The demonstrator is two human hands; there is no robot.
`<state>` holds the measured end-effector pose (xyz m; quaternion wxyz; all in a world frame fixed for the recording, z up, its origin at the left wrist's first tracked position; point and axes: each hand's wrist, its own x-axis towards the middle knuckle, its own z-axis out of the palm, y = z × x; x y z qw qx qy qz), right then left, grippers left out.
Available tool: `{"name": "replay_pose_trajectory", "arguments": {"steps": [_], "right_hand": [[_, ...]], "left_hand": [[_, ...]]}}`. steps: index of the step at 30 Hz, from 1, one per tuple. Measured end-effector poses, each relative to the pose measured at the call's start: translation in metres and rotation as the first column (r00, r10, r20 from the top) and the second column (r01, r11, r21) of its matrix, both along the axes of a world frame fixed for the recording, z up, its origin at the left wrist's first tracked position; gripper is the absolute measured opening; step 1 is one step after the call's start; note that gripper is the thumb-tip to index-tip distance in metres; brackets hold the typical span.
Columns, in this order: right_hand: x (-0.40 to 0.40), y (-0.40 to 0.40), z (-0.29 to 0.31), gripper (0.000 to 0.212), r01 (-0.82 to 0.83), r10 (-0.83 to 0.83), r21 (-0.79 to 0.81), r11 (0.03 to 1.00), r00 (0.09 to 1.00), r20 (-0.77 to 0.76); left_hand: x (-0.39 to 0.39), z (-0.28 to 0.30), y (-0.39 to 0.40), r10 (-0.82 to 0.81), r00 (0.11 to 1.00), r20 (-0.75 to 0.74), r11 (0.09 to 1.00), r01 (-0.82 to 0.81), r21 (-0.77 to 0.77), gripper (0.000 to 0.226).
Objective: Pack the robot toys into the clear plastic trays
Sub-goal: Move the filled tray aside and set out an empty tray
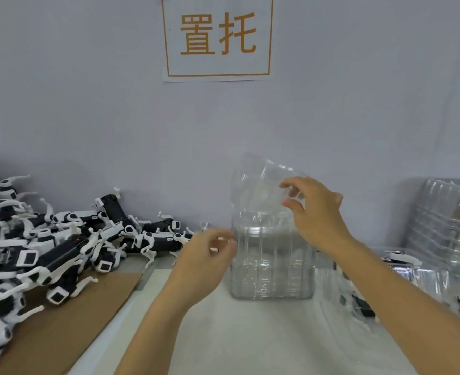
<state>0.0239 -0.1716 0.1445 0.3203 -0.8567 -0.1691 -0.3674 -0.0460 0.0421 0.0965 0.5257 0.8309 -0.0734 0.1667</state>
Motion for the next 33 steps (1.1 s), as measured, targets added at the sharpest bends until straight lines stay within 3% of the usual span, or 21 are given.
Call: {"name": "replay_pose_trajectory", "arguments": {"steps": [3,7,9,10,12,14,17,20,23,25,28,30,33], "right_hand": [[-0.022,0.008,0.009,0.034,-0.177,0.167,0.159,0.971,0.983,0.07],[-0.056,0.028,-0.001,0.041,-0.323,0.309,0.155,0.934,0.945,0.105],[-0.063,0.036,-0.013,0.038,-0.311,0.29,0.129,0.942,0.944,0.16],[-0.066,0.039,-0.019,0.036,-0.282,0.257,0.11,0.953,0.945,0.201],[-0.069,0.044,-0.031,0.037,-0.222,0.194,0.085,0.971,0.948,0.25],[-0.072,0.046,-0.041,0.037,-0.221,0.198,0.096,0.971,0.959,0.203],[-0.077,0.046,-0.045,0.037,-0.361,0.359,0.132,0.923,0.933,0.035],[-0.085,0.051,-0.036,0.027,-0.526,0.564,0.332,0.783,0.825,-0.024],[-0.087,0.051,-0.028,0.032,-0.509,0.585,0.502,0.699,0.811,0.009],[-0.086,0.045,-0.022,0.031,-0.502,0.589,0.538,0.677,0.808,0.013],[-0.082,0.023,-0.015,0.025,-0.431,0.465,0.624,0.652,0.877,0.12],[-0.079,0.002,-0.01,0.029,-0.337,0.299,0.717,0.61,0.936,0.185],[-0.075,-0.024,-0.008,0.028,-0.222,0.12,0.693,0.686,0.974,0.194]], "left_hand": [[-0.003,0.009,-0.009,-0.016,1.0,0.024,0.928,0.023,-0.373,0.029],[-0.006,0.025,-0.005,-0.058,0.991,0.123,0.668,0.13,-0.733,0.055],[-0.009,0.027,0.007,-0.133,0.978,0.163,0.528,0.21,-0.823,0.04],[-0.011,0.026,0.013,-0.18,0.966,0.186,0.504,0.253,-0.826,0.029],[-0.012,0.023,0.025,-0.236,0.949,0.209,0.523,0.305,-0.796,0.021],[-0.013,0.021,0.031,-0.248,0.944,0.216,0.548,0.321,-0.772,0.024],[-0.012,0.021,0.024,-0.245,0.935,0.256,0.544,0.351,-0.762,0.014],[-0.012,0.023,0.009,-0.256,0.919,0.3,0.629,0.394,-0.67,0.024],[-0.017,0.029,0.001,-0.209,0.934,0.289,0.76,0.341,-0.553,0.037],[-0.02,0.032,0.001,-0.138,0.946,0.292,0.791,0.283,-0.543,0.042],[-0.018,0.035,0.017,0.005,0.953,0.304,0.646,0.229,-0.728,0.029],[-0.014,0.033,0.044,0.095,0.968,0.234,0.464,0.165,-0.87,0.024],[-0.014,0.02,0.087,0.088,0.989,0.122,0.198,0.103,-0.975,0.036]]}}
